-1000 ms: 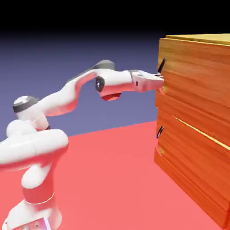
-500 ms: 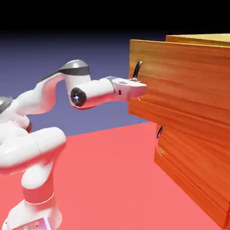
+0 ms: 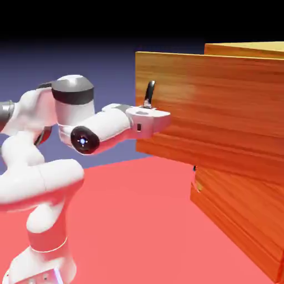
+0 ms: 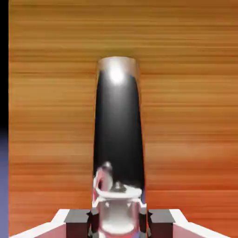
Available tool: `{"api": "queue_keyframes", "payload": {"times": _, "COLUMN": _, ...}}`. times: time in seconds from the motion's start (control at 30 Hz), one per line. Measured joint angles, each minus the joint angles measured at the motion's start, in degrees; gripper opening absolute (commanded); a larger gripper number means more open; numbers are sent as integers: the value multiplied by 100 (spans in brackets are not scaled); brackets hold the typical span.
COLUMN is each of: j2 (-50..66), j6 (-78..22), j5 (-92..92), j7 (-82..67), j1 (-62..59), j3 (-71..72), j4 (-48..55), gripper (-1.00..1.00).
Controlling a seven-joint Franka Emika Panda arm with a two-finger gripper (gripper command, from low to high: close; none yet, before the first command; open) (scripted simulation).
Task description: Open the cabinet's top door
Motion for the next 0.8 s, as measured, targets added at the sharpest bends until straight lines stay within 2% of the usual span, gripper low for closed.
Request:
{"api": "queue_keyframes", "payload": {"times": 0.33, "j2": -2077, "j6": -1562, "j5": -2181, "j7": -1725, "j1": -1060, "j3": -751, "j4": 890, "gripper": -100}}
{"api": "queue_keyframes", "payload": {"times": 0.8, "j2": -4984, "j6": -2240, "j5": -4715, "j7": -3658, "j1": -1400, "j3": -1029, "j4": 2850, "gripper": -100}}
